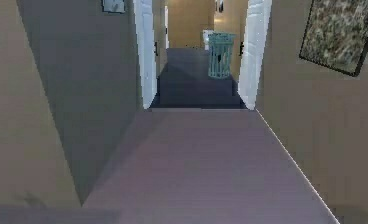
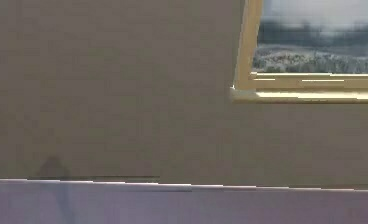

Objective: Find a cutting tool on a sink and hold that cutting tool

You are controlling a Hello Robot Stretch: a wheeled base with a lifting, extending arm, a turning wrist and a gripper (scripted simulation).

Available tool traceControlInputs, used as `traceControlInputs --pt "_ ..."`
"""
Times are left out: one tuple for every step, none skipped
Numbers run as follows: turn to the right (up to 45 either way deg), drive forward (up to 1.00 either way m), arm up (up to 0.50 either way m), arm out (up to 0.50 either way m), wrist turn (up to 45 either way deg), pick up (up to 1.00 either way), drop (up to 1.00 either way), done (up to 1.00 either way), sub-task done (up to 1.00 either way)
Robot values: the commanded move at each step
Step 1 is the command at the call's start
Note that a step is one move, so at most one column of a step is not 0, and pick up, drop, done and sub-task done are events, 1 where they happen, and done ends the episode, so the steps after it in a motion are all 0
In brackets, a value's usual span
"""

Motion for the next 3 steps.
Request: traceControlInputs --pt "0.0 1.00 0.00 0.00 0.0 0.00 0.00 0.00 0.00" --pt "0.0 1.00 0.00 0.00 0.0 0.00 0.00 0.00 0.00" --pt "0.0 1.00 0.00 0.00 0.0 0.00 0.00 0.00 0.00"
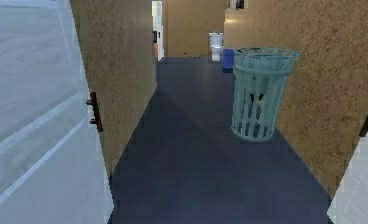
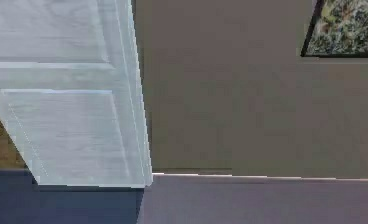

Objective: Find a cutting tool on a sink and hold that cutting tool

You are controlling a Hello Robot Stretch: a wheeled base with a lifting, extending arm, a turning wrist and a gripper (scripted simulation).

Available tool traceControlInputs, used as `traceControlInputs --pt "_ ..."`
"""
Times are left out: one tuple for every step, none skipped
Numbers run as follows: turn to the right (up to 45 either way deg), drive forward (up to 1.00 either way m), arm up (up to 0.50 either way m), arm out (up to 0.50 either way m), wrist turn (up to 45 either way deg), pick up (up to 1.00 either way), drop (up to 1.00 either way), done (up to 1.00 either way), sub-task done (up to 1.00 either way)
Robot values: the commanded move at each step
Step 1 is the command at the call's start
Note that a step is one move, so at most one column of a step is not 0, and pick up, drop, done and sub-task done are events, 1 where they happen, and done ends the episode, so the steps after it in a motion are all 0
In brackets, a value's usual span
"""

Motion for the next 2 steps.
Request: traceControlInputs --pt "0.0 1.00 0.00 0.00 0.0 0.00 0.00 0.00 0.00" --pt "0.0 1.00 0.00 0.00 0.0 0.00 0.00 0.00 0.00"
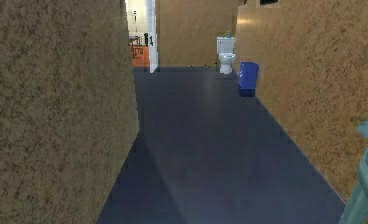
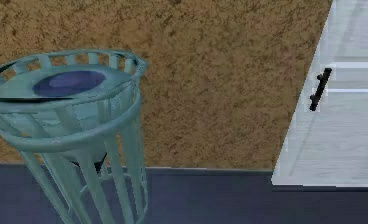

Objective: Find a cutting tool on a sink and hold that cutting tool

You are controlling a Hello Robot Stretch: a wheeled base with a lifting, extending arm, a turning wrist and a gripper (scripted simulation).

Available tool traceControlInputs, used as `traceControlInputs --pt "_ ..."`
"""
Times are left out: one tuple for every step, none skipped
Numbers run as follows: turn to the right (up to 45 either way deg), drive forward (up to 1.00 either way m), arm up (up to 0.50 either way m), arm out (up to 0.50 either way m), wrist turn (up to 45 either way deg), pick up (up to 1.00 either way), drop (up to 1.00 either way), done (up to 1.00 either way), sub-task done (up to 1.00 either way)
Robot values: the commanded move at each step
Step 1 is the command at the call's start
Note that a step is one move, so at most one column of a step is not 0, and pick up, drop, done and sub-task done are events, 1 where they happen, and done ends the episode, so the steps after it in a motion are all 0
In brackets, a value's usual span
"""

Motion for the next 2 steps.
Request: traceControlInputs --pt "0.0 1.00 0.00 0.00 0.0 0.00 0.00 0.00 0.00" --pt "0.0 1.00 0.00 0.00 0.0 0.00 0.00 0.00 0.00"
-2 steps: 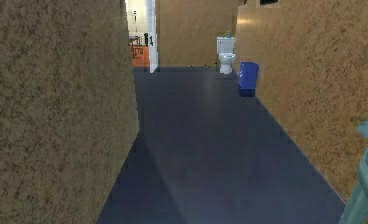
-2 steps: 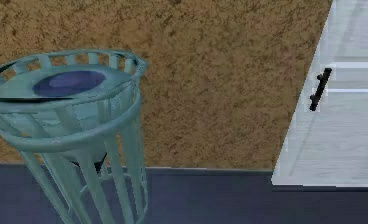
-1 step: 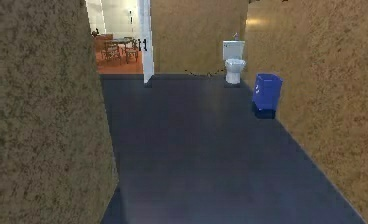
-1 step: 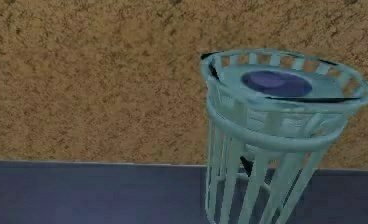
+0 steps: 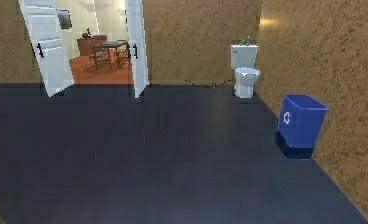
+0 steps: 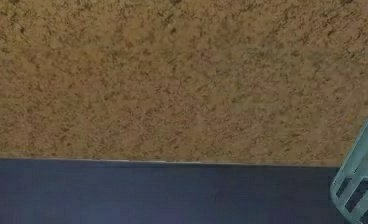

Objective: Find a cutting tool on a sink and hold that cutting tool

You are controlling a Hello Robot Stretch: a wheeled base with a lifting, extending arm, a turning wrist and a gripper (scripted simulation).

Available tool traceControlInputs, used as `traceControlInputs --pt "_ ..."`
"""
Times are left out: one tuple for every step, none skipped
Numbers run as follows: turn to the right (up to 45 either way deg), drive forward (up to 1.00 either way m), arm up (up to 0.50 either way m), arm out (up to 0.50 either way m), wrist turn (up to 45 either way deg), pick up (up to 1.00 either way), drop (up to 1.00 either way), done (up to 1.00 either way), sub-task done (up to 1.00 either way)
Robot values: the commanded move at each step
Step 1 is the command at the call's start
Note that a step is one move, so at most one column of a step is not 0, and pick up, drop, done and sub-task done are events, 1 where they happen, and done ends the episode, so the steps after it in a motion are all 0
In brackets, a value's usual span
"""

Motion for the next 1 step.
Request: traceControlInputs --pt "0.0 0.65 0.00 0.00 0.0 0.00 0.00 0.00 0.00"
